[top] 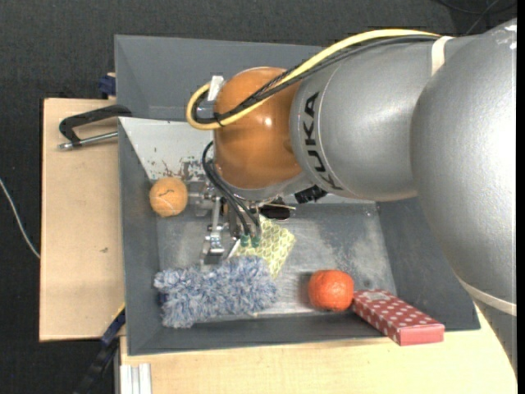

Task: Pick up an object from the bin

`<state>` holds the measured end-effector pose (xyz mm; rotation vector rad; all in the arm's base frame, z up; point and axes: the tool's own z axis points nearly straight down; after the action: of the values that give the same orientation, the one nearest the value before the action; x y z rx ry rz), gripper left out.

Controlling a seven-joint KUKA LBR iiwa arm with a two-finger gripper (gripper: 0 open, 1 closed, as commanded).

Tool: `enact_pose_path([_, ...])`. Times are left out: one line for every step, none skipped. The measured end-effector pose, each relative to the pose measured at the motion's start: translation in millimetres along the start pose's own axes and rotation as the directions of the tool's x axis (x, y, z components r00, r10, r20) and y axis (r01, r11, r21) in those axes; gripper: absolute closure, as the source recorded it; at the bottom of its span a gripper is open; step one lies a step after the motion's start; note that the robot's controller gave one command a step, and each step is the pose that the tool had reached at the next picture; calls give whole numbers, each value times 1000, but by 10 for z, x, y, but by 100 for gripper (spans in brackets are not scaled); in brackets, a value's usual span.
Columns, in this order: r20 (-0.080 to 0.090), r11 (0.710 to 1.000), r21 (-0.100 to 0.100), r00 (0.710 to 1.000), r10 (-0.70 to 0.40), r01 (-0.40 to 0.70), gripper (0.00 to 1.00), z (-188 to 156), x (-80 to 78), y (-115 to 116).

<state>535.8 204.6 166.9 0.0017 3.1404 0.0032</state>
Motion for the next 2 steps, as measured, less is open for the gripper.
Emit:
enact_pose_path([8, 999, -2, 999, -45, 45, 0, 386, 167, 20])
enact_pose_path([-12, 1000, 8, 1000, -22, 22, 100, 926, 363, 215])
